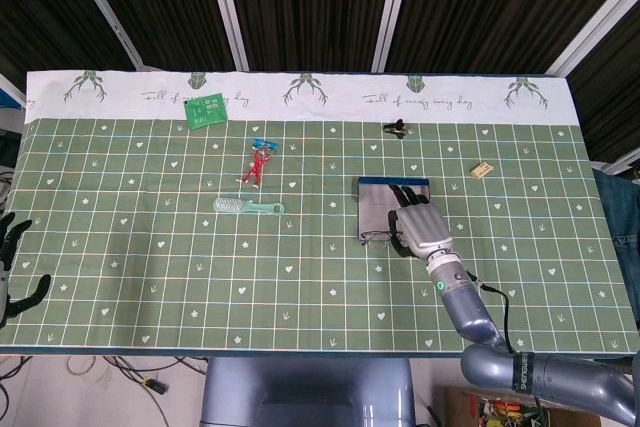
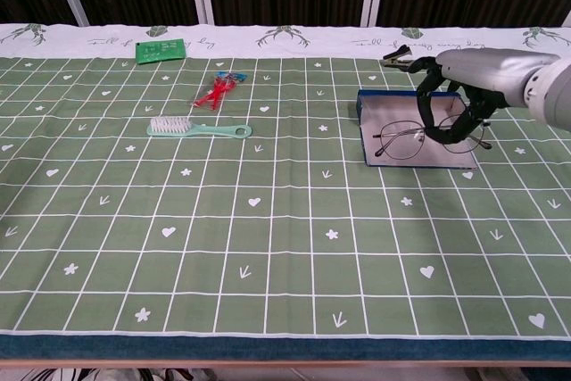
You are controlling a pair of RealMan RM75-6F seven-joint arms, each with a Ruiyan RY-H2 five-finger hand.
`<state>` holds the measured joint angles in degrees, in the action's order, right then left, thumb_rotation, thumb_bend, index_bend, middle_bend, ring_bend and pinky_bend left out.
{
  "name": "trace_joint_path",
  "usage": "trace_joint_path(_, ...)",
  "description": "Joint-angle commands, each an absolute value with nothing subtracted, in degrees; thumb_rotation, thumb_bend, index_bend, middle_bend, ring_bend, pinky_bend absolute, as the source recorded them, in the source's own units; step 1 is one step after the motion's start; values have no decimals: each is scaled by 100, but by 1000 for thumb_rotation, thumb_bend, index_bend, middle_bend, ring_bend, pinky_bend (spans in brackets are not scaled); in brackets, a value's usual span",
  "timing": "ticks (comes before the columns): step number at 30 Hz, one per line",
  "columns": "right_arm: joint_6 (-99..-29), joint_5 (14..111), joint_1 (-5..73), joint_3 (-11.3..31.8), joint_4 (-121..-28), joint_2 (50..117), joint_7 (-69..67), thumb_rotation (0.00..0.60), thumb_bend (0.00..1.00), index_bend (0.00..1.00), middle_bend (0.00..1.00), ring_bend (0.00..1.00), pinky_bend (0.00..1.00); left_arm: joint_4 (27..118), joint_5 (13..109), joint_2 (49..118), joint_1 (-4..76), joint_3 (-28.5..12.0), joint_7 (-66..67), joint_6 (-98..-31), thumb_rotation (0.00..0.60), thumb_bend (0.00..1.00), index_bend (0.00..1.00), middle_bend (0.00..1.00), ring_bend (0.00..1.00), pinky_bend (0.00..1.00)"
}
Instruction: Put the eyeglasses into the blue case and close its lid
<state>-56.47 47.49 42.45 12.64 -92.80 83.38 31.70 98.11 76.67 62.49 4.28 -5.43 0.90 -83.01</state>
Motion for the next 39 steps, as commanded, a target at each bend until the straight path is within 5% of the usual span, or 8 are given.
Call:
trace_joint_path(1, -5477, 4825, 4387, 1364, -9004, 8293, 3005, 600, 543, 657, 0, 38, 177, 9813, 7664, 6248, 430, -544, 95, -8299, 600, 329, 108, 0, 0, 0)
trace_joint_path(21, -4589, 5182, 4836, 1383, -7121, 8786, 2102, 600, 541, 658, 0, 37, 164, 9818, 7628, 6250, 426, -557, 109, -8302, 600, 329, 108, 0, 0, 0)
trace_joint_path(39, -4569, 5006, 4911, 1489, -6169, 9420, 1791, 600, 541, 658, 0, 37, 164, 9810, 7613, 6247, 427, -564, 108, -8296, 600, 329, 108, 0, 0, 0)
